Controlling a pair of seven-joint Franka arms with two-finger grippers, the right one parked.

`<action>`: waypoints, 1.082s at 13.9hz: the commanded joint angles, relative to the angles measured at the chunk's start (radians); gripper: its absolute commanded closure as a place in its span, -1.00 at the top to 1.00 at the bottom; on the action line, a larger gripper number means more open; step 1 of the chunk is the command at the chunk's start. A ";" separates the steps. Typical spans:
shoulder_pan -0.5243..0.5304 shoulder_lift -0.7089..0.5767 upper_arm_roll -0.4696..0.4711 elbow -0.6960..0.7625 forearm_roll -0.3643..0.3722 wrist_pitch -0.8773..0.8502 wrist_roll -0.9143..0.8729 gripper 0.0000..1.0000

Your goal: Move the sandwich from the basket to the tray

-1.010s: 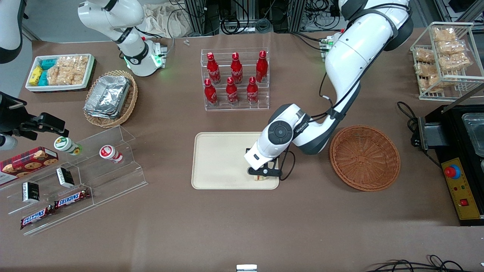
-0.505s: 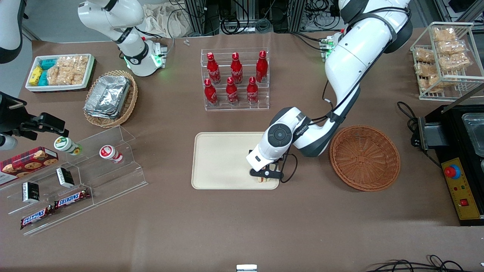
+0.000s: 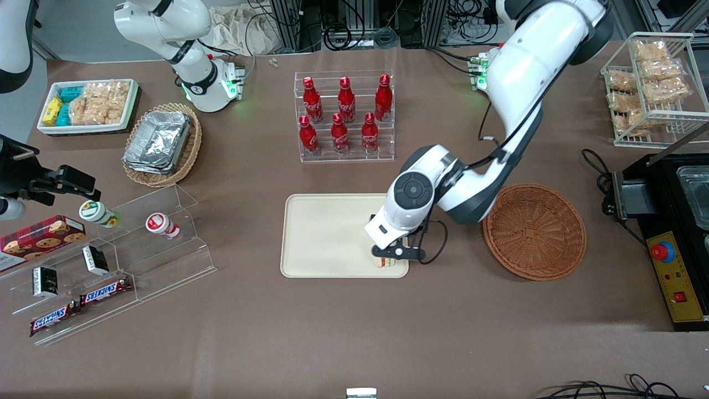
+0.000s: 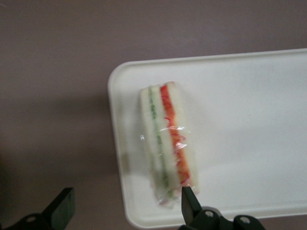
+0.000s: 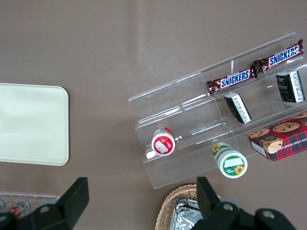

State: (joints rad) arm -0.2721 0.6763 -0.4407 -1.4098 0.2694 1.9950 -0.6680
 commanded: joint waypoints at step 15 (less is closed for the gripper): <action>0.002 -0.503 0.474 -0.170 -0.262 -0.317 0.505 1.00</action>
State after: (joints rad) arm -0.2645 0.2444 -0.0079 -1.4827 0.0287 1.6691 -0.2510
